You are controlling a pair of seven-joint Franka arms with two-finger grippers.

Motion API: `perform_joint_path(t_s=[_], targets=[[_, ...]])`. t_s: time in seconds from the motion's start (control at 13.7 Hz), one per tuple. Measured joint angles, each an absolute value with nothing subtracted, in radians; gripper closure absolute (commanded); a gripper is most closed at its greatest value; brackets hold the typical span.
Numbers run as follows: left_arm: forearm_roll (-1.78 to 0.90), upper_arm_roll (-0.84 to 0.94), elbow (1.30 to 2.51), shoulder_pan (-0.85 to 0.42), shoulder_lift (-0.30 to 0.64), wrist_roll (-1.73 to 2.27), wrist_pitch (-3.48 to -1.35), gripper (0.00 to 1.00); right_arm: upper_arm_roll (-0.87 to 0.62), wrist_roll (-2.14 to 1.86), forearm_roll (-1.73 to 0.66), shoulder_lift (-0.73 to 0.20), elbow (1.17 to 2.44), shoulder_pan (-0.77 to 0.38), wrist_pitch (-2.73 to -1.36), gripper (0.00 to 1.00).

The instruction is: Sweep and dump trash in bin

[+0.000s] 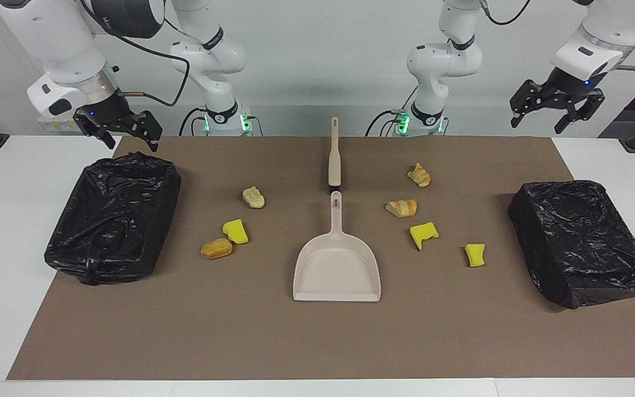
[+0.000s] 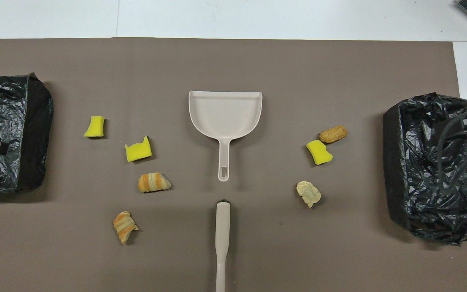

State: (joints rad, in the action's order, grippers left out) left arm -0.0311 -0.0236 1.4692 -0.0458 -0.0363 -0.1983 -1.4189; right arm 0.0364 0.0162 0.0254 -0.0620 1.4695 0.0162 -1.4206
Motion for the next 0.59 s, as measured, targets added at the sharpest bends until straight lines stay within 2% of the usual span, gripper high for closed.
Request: perform_joint_path(t_s=[0.59], targets=[[-0.03, -0.023, 1.469, -0.046, -0.036, -0.198, -1.419, 0.0, 0.036, 0.016, 0.021, -0.058, 1.483, 0.016, -1.421, 0.0]])
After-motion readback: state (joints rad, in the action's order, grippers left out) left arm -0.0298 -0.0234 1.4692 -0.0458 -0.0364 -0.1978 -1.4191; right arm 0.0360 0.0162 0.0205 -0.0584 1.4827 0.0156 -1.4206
